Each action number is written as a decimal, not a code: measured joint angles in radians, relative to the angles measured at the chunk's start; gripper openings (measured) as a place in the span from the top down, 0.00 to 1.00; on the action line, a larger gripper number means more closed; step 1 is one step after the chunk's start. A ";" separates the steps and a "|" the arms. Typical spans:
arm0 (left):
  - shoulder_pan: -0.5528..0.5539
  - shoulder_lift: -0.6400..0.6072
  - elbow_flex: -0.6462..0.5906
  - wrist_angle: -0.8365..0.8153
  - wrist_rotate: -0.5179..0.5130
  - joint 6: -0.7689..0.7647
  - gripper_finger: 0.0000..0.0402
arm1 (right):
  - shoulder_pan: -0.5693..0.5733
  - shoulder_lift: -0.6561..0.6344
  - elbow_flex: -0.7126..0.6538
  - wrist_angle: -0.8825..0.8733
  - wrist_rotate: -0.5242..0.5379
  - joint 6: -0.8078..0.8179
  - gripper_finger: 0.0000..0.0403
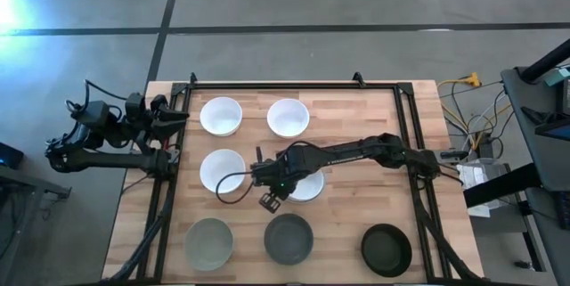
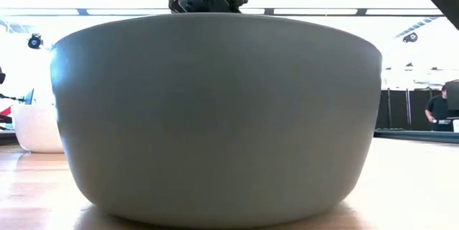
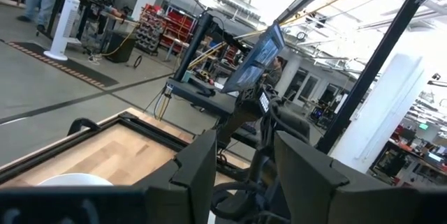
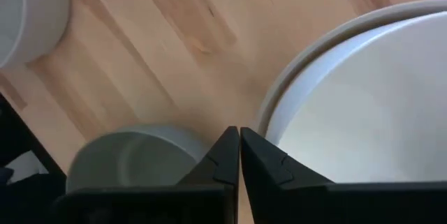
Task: Nest bowls inside each other
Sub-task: Stack the white bowl on top of the light gray bowl
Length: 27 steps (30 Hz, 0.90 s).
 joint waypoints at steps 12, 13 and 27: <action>0.000 0.000 -0.002 0.000 0.002 0.000 0.68 | -0.010 -0.004 0.010 -0.014 0.089 0.023 0.98; 0.000 0.000 -0.002 0.000 0.002 0.000 0.68 | -0.013 -0.004 0.009 -0.019 0.089 0.023 0.98; 0.000 0.002 -0.002 -0.001 0.001 0.001 0.68 | -0.022 -0.006 0.004 -0.060 0.106 0.012 0.98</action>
